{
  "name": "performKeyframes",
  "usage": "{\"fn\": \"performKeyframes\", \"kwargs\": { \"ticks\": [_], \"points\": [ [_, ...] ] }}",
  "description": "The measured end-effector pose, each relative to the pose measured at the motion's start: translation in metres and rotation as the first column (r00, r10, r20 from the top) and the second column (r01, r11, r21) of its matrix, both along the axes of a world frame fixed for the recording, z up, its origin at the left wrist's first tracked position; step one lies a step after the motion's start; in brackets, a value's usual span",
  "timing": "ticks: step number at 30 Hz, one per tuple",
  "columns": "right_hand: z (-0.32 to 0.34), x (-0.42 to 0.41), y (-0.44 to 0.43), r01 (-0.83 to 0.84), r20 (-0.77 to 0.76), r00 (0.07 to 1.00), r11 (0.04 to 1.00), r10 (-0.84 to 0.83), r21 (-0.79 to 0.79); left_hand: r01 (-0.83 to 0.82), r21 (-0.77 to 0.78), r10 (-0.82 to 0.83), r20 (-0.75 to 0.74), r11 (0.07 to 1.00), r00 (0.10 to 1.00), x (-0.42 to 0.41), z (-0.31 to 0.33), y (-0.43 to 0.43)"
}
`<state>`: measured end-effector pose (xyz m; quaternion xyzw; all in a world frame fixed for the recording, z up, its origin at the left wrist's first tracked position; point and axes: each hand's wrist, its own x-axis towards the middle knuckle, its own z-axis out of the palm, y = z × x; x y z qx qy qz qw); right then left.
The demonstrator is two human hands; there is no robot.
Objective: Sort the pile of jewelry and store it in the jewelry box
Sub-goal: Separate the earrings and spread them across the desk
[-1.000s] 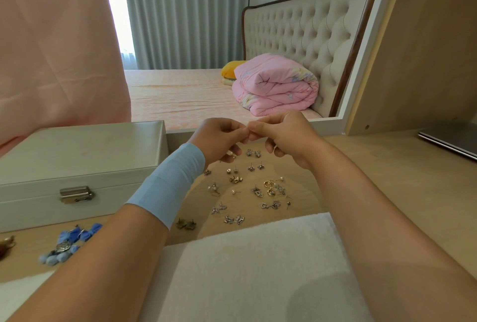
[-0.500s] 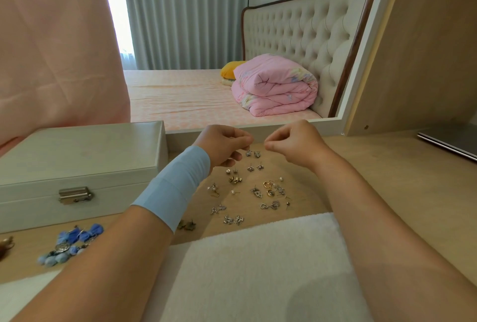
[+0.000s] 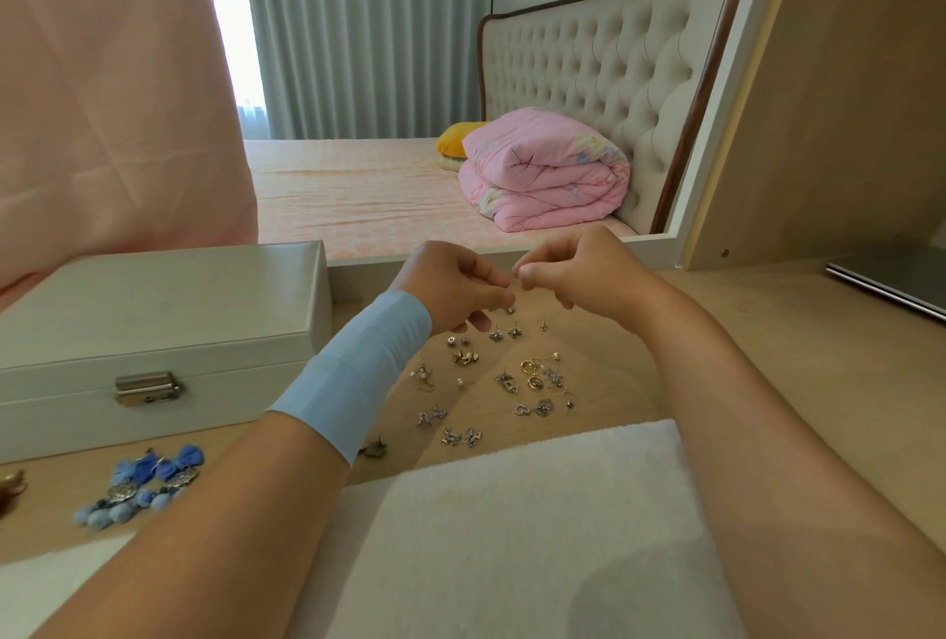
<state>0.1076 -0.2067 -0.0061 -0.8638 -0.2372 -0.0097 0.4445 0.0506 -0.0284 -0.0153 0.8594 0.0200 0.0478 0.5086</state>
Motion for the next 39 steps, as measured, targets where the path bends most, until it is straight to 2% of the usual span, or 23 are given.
{"fn": "performKeyframes", "kwargs": {
  "ticks": [4,11,13,15,17,21,28,30,32,36,39],
  "points": [
    [0.006,-0.010,0.000,-0.111,-0.031,0.993,0.994,0.111,-0.008,0.004,-0.004,-0.004,-0.022,1.000,1.000,-0.001,0.004,-0.002],
    [0.002,-0.009,-0.004,-0.149,-0.104,0.984,0.989,0.146,-0.014,0.011,-0.003,-0.011,-0.084,1.000,0.996,-0.002,0.004,-0.001],
    [-0.002,-0.004,-0.007,-0.080,-0.113,0.991,0.993,0.071,-0.082,0.096,0.153,-0.081,-0.099,0.984,0.992,-0.002,0.007,0.001],
    [-0.009,0.006,-0.012,0.037,-0.080,0.995,0.968,-0.059,-0.248,0.255,0.396,-0.205,-0.164,0.882,0.965,-0.005,0.010,-0.002],
    [-0.017,0.013,-0.016,0.127,-0.048,0.986,0.901,-0.162,-0.415,0.369,0.540,-0.276,-0.248,0.756,0.929,-0.008,0.011,-0.009],
    [-0.028,0.016,-0.016,0.156,-0.064,0.976,0.876,-0.207,-0.456,0.460,0.610,-0.323,-0.329,0.645,0.888,-0.010,0.008,-0.021],
    [-0.001,0.005,-0.013,0.069,-0.064,0.991,0.869,-0.115,-0.489,0.525,0.623,-0.335,-0.405,0.581,0.851,-0.012,0.005,-0.029],
    [0.015,-0.006,-0.011,-0.036,-0.145,0.988,0.819,-0.058,-0.573,0.526,0.630,-0.335,-0.406,0.572,0.850,-0.013,0.006,-0.031],
    [0.025,-0.016,-0.005,-0.108,-0.208,0.976,0.711,-0.056,-0.695,0.522,0.631,-0.337,-0.399,0.574,0.853,-0.014,0.009,-0.032],
    [0.023,-0.024,0.011,-0.126,-0.216,0.970,0.532,-0.110,-0.838,0.439,0.656,-0.318,-0.304,0.614,0.898,-0.015,0.017,-0.023],
    [0.018,-0.033,0.017,-0.127,-0.201,0.974,0.485,-0.104,-0.865,0.377,0.659,-0.283,-0.250,0.651,0.926,-0.020,0.018,-0.014]
  ]
}}
